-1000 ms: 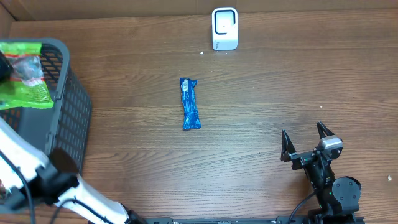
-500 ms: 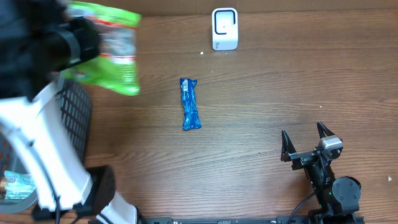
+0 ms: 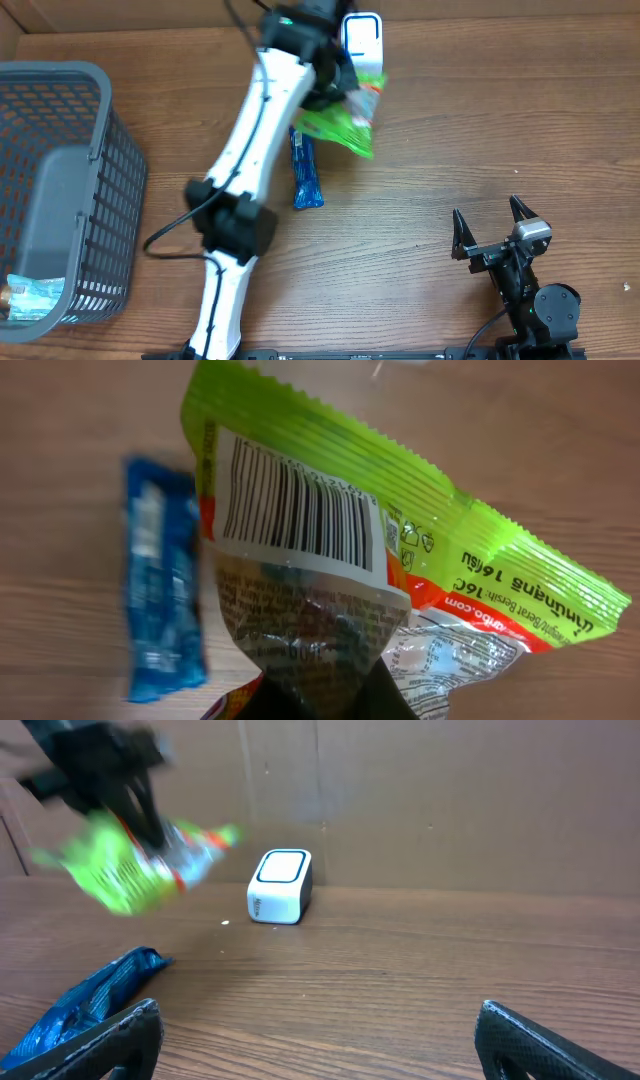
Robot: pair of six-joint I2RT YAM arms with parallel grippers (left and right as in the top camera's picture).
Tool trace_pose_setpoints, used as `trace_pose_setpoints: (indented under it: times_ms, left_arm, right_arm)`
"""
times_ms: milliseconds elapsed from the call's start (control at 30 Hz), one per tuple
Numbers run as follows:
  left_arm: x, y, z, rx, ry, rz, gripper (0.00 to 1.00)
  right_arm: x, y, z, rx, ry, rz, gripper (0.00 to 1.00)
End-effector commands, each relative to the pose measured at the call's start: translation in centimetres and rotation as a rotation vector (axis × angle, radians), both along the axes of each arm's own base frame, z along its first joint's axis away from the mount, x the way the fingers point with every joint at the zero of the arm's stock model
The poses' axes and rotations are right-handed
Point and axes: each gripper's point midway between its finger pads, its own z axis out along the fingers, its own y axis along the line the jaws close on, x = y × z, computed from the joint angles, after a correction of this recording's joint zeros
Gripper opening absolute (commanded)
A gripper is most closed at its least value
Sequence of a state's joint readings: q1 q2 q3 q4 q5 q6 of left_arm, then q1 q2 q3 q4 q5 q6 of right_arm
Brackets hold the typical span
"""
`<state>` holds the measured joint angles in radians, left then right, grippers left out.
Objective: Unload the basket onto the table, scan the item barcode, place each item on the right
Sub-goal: 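Carry the snack bag out and release it beside the blue bar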
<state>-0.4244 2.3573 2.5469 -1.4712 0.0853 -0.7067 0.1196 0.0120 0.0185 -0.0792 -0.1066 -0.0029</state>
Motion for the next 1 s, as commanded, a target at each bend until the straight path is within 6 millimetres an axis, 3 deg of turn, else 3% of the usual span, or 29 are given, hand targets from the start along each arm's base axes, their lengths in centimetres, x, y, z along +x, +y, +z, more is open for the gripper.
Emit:
trace_pose_setpoints:
  times_ms: [0, 100, 233, 467, 600, 733, 800, 867, 967]
  left_arm:
    - [0.4, 0.4, -3.1, 0.021, 0.076, 0.134, 0.04]
    - [-0.1, 0.3, -7.0, 0.058, 0.167, 0.171, 0.04]
    - [-0.8, -0.9, -10.2, 0.024, 0.263, 0.154, 0.04]
    - [-1.9, -3.1, -10.6, -0.086, 0.331, 0.060, 0.04]
    - [-3.5, -3.0, -10.5, -0.080, 0.393, 0.047, 0.06]
    - [-4.3, -2.5, -10.4, -0.062, 0.410, -0.035, 0.17]
    - [-4.4, -2.3, -10.4, -0.061, 0.413, -0.063, 0.47]
    - [-4.6, -2.2, -10.3, -0.067, 0.418, -0.076, 0.63]
    - [-4.6, -2.9, -9.7, -0.131, 0.422, -0.114, 0.67]
  right_arm:
    - [0.0, 0.1, -0.2, 0.002, -0.003, 0.003, 1.00]
    - [0.0, 0.1, -0.2, 0.002, -0.003, 0.004, 1.00]
    - [0.0, 0.1, -0.2, 0.002, -0.003, 0.004, 1.00]
    - [0.0, 0.1, -0.2, 0.002, -0.003, 0.004, 1.00]
    - [0.0, 0.1, -0.2, 0.002, -0.003, 0.004, 1.00]
    - [0.0, 0.1, -0.2, 0.002, -0.003, 0.004, 1.00]
    - [0.0, 0.1, -0.2, 0.002, -0.003, 0.004, 1.00]
    - [0.0, 0.1, -0.2, 0.002, -0.003, 0.004, 1.00]
    - [0.0, 0.1, -0.2, 0.002, -0.003, 0.003, 1.00]
